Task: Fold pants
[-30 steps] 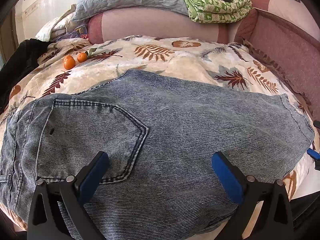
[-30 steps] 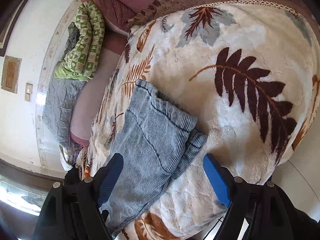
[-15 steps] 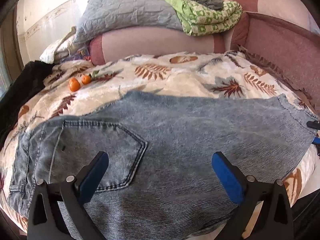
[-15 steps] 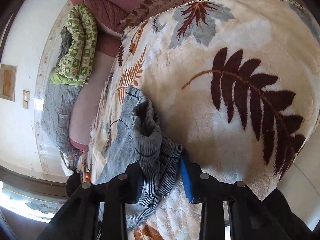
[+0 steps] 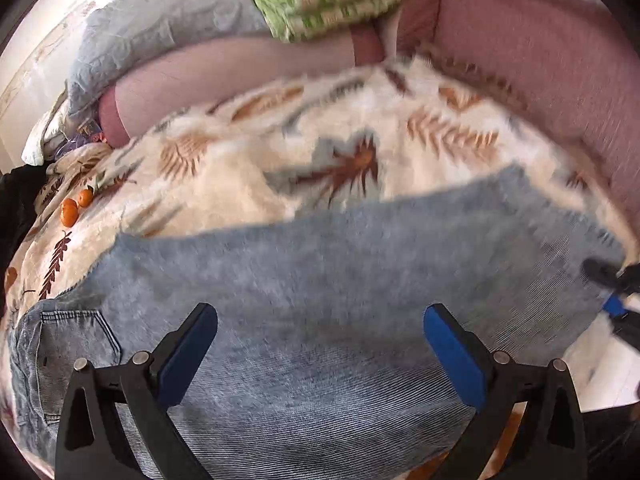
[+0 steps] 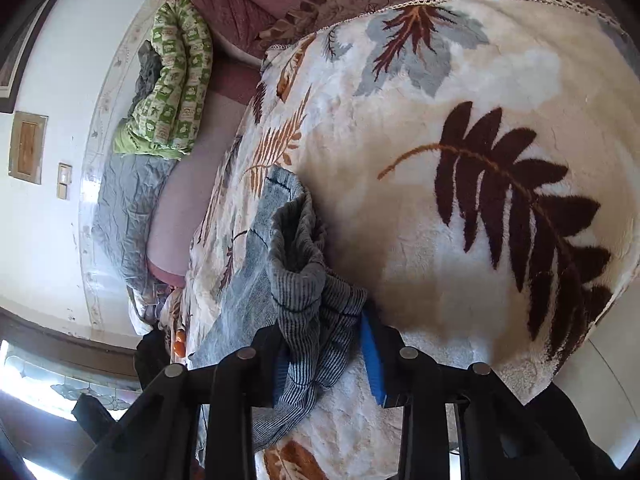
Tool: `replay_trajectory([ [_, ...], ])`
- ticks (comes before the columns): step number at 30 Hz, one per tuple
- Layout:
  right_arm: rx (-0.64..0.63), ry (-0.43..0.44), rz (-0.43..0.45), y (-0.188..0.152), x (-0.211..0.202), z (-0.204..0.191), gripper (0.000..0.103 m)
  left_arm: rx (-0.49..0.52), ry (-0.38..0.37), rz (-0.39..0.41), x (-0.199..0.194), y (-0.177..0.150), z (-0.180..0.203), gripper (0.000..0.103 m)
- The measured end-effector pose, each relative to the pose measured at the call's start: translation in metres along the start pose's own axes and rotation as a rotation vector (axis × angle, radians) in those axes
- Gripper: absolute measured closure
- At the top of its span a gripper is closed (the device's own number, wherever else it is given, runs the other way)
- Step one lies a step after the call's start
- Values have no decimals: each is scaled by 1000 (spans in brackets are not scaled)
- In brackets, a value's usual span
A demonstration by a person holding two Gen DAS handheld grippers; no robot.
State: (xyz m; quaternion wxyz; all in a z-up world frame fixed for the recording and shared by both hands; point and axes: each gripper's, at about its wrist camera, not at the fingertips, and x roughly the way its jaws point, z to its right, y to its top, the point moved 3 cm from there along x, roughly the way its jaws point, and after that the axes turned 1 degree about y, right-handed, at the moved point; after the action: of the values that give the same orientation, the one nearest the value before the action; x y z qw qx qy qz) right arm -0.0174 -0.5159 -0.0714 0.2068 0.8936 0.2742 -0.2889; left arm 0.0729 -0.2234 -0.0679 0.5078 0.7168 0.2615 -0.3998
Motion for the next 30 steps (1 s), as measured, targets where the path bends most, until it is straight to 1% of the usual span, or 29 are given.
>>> replay_trajectory([
  [1, -6, -3, 1, 0, 0, -1, 70, 29, 6, -59, 16, -8, 6, 0],
  [2, -12, -5, 0, 0, 0, -2, 70, 4, -8, -2, 13, -10, 3, 0],
  [4, -31, -18, 7, -1, -1, -4, 70, -19, -31, -10, 3, -9, -2, 0],
  [5, -41, -25, 10, -1, -1, -5, 70, -37, -40, 20, -5, -6, -6, 0],
  [7, -54, -37, 13, -2, -1, -7, 70, -79, 1, 117, -24, 2, -17, 0],
  [8, -57, -42, 16, -3, -1, -8, 70, -99, 21, 141, -27, 5, -22, 0],
  [9, -63, -47, 19, -3, -1, -9, 70, -109, 47, 134, -23, 7, -25, 0],
  [10, -77, -57, 24, -4, -1, -12, 70, -97, 71, 74, -7, 7, -24, 0],
  [11, -96, -69, 32, -6, -1, -15, 70, -47, 67, -57, 20, 4, -19, 0],
  [12, -117, -82, 39, -7, -1, -19, 70, -32, 53, -69, 30, 2, -19, 0],
  [13, -144, -96, 46, -8, -1, -24, 72, -50, 33, -20, 25, 4, -23, 0],
  [15, -213, -137, 67, -12, -2, -37, 73, -67, -2, -58, 22, 6, -29, 0],
  [18, -305, -172, 96, -16, -7, -62, 77, -91, -59, -50, 15, 2, -44, 0],
  [20, -363, -168, 106, -20, -11, -88, 78, -140, -85, -19, 7, 0, -61, 0],
  [22, -459, -178, 127, -30, -12, -124, 78, -214, -111, 18, -6, -5, -90, 0],
  [24, -563, -167, 137, -49, -9, -167, 78, -300, -120, 64, -21, -13, -127, 0],
  [26, -695, -147, 130, -82, 1, -210, 78, -387, -108, 111, -40, -24, -165, 0],
  [28, -827, -119, 90, -128, 19, -244, 78, -473, -79, 168, -62, -38, -205, 0],
  [30, -918, -89, 7, -177, 47, -261, 78, -550, -44, 221, -81, -52, -243, 0],
])
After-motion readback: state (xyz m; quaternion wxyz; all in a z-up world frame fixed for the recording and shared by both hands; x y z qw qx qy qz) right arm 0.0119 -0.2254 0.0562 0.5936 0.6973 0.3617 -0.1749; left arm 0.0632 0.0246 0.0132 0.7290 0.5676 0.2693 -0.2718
